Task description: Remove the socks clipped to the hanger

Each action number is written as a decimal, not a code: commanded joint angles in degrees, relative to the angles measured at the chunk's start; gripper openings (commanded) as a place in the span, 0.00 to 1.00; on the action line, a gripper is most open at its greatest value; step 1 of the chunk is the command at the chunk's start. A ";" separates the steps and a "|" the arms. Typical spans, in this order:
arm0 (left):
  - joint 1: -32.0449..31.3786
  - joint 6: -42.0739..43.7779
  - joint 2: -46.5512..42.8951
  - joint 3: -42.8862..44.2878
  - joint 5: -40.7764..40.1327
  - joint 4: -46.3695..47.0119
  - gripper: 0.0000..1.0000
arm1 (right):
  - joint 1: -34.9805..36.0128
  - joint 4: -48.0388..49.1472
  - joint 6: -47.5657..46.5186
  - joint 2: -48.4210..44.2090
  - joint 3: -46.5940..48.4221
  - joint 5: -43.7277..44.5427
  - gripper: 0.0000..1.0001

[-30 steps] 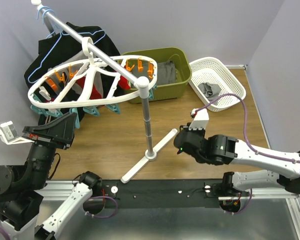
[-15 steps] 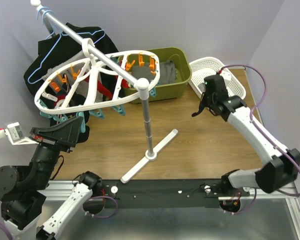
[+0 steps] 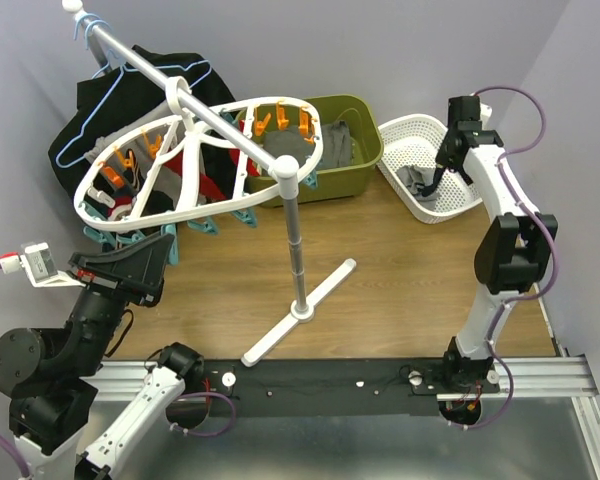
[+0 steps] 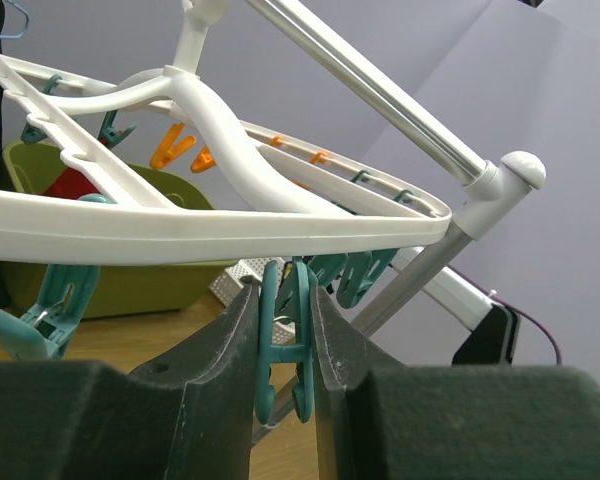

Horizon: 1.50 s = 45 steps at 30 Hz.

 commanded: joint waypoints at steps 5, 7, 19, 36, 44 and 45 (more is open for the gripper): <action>0.04 -1.13 -0.55 -0.51 3.73 3.58 0.00 | -0.90 -9.22 -2.60 4.57 4.46 -2.82 0.79; 0.04 -1.04 -0.46 -0.51 3.55 3.49 0.00 | -0.72 -10.70 -1.20 2.11 3.23 -3.36 0.80; 0.04 -0.51 -0.20 -0.95 1.79 3.76 0.00 | 24.19 -7.89 6.53 -30.58 -32.77 -5.83 0.80; 0.04 -3.50 -0.73 -2.26 -0.75 3.06 0.00 | 81.86 3.33 19.48 -43.98 -47.07 1.94 0.80; 0.04 -5.08 -0.38 -1.30 -0.76 2.09 0.00 | 92.00 29.97 1.20 -23.85 -31.37 13.51 0.87; 0.04 -5.35 -0.37 -1.12 -0.58 2.00 0.00 | 92.09 30.07 -0.21 -19.13 -28.62 15.52 0.89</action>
